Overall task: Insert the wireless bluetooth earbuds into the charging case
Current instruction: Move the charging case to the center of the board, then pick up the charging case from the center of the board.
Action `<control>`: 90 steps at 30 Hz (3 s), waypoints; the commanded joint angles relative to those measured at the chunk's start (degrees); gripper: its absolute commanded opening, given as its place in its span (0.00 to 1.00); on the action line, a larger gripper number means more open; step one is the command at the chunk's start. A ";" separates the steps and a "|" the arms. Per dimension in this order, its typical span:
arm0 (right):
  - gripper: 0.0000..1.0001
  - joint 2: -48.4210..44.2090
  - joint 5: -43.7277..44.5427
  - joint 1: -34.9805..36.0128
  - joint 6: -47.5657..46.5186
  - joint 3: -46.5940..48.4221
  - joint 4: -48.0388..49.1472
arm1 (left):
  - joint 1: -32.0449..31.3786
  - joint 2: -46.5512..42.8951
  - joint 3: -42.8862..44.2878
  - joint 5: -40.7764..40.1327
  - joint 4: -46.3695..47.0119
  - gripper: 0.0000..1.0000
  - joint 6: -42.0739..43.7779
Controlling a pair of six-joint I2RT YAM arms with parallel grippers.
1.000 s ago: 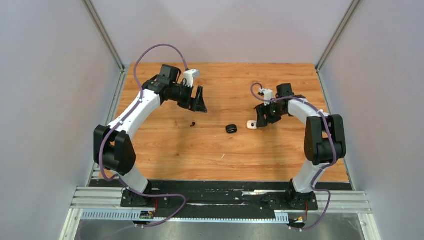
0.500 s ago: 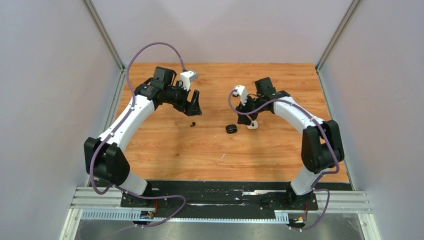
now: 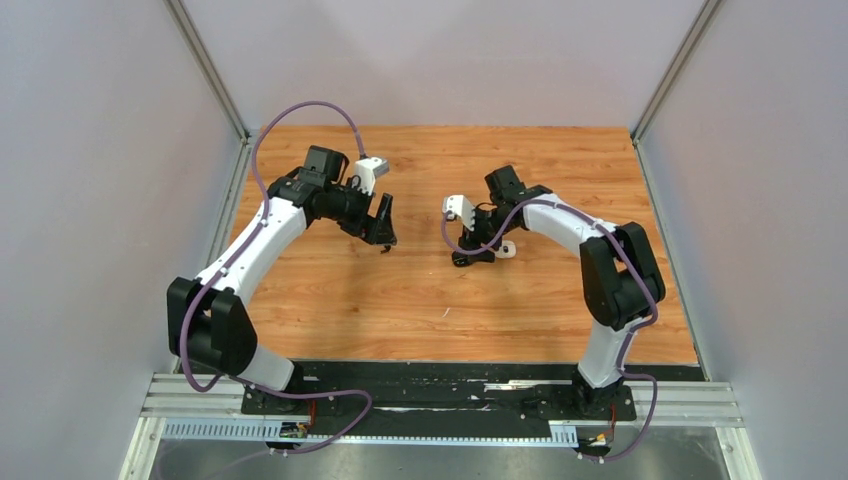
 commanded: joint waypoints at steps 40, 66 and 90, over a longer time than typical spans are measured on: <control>0.68 7.62 9.30 0.28 50.89 20.91 -6.83 | 3.25 -3.18 0.15 -3.88 0.37 0.90 -8.19; 0.62 15.12 24.41 8.29 51.87 20.20 -2.41 | 9.50 -6.87 -4.43 -1.99 4.60 0.89 -14.68; 0.00 15.22 27.34 8.29 37.35 19.60 -2.58 | 9.60 -3.64 -3.66 4.02 7.81 0.87 -15.22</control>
